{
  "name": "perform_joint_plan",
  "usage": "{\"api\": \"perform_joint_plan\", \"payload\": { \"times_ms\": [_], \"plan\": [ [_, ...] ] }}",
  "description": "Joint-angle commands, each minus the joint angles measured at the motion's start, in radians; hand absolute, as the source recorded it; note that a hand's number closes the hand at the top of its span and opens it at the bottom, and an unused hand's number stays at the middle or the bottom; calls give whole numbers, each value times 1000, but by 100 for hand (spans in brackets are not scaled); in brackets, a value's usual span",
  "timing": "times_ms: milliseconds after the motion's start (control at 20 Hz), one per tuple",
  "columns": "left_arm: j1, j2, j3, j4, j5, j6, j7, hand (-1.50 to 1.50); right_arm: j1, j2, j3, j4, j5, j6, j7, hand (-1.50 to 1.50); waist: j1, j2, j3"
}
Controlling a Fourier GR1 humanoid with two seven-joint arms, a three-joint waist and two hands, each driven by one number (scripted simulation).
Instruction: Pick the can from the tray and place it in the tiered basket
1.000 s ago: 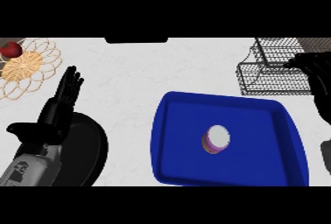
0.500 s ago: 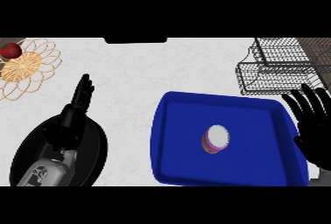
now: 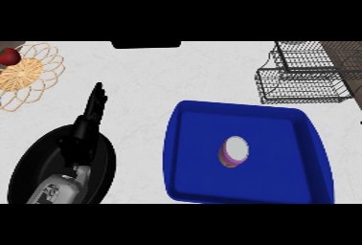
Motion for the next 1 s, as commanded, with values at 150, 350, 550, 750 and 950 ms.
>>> {"api": "perform_joint_plan", "payload": {
  "times_ms": [150, 350, 550, 750, 950],
  "plan": [
    [14, 4, 3, -12, -12, 2, -15, 0, 17, -262, -50, -270, 304, -26, 165, -150, 11, -2, -4],
    [33, -24, -34, -8, -28, 1, -18, 0, 3, -305, 22, -460, 410, -94, 387, -150, 30, 5, -4],
    [-3, -11, -3, -3, -12, -35, -7, 0, -27, -324, 148, -600, 442, -126, 644, -150, 42, 8, -1],
    [-26, -31, 12, 47, -13, -57, -40, 0, -225, -351, 288, -673, 381, -190, 929, -150, 57, 13, -2],
    [-61, -65, -14, 22, -78, -13, 26, 0, -421, -295, 488, -607, 475, -211, 1040, -150, 60, 12, 0]
  ]
}}
